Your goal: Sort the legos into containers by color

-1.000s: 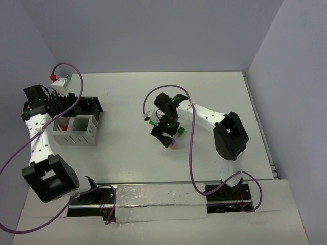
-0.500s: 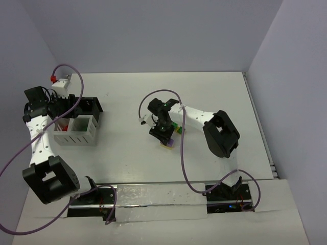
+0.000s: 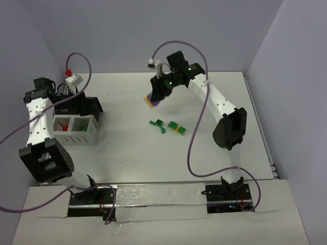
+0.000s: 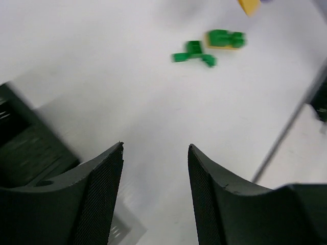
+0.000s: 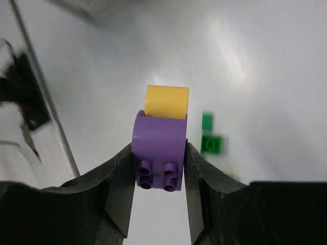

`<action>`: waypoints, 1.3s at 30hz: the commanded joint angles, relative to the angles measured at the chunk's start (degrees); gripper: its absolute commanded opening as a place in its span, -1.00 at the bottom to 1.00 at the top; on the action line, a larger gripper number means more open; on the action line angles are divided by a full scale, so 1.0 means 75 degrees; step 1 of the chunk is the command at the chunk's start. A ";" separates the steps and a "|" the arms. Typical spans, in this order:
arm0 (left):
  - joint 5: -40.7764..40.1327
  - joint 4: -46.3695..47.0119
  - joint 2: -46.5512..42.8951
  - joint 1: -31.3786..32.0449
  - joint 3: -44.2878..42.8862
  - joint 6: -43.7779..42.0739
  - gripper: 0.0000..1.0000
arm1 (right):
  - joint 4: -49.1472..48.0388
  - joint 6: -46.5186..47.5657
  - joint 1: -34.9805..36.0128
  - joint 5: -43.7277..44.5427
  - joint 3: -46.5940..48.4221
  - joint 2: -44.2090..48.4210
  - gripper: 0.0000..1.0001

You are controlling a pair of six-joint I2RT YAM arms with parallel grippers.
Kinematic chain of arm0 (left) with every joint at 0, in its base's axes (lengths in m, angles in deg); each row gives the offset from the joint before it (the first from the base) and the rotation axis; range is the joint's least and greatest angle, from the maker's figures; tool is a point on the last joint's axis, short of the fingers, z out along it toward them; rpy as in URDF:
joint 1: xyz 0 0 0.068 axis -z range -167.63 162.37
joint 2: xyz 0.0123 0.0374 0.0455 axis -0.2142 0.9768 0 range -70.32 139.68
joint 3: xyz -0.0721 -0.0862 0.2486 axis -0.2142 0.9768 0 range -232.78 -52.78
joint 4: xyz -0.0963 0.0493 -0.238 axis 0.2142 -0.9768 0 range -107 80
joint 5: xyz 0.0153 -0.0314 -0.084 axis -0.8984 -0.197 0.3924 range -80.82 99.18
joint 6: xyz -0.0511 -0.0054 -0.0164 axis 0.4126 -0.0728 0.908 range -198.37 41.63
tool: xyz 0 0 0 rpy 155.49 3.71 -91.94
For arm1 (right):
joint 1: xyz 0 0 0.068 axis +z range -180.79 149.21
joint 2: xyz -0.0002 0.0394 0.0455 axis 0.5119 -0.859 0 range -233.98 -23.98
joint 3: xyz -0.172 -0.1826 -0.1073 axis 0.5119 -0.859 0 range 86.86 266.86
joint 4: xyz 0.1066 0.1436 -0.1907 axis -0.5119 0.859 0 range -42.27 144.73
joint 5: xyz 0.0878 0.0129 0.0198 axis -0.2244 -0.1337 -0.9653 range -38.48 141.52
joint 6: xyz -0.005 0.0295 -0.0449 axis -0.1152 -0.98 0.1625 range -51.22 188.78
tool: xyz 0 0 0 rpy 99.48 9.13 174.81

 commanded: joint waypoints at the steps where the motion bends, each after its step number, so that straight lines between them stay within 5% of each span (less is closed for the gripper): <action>1: 0.1797 -0.2229 0.0391 0.0294 -0.0473 -0.1355 0.22 | -0.1643 -0.1563 0.0051 -0.2577 0.0577 -0.0100 -1.00; 6: 0.2020 -0.1655 0.0192 0.0732 -0.0497 -0.0850 0.23 | -0.3904 -0.2951 0.0129 -0.3317 -0.0330 0.0122 -1.00; 11: 0.2541 -0.1168 0.0277 0.1219 -0.0671 -0.0115 0.23 | -0.4070 -0.2887 0.0425 -0.3590 -0.0197 0.0023 -1.00; 21: 0.3257 -0.2224 0.0809 0.1681 -0.1239 -0.0881 0.26 | -0.4472 -0.3216 0.0785 -0.4185 0.0015 -0.0162 -1.00; 25: 0.3391 -0.2214 0.0891 0.1786 -0.1448 -0.0793 0.49 | -0.4448 -0.3099 0.0935 -0.4281 0.0113 -0.0211 -1.00; 32: 0.3367 -0.2214 0.0857 0.1879 -0.1481 -0.0943 0.57 | -0.4552 -0.3158 0.1050 -0.4360 0.0238 -0.0303 -1.00; 36: 0.3340 -0.2214 0.0833 0.1977 -0.1485 -0.0987 0.51 | -0.4736 -0.3346 0.1078 -0.4392 0.0277 -0.0366 -1.00; 39: 0.3313 -0.2214 0.0837 0.2005 -0.1481 -0.0988 0.27 | -0.4763 -0.3369 0.1098 -0.4407 0.0301 -0.0401 -1.00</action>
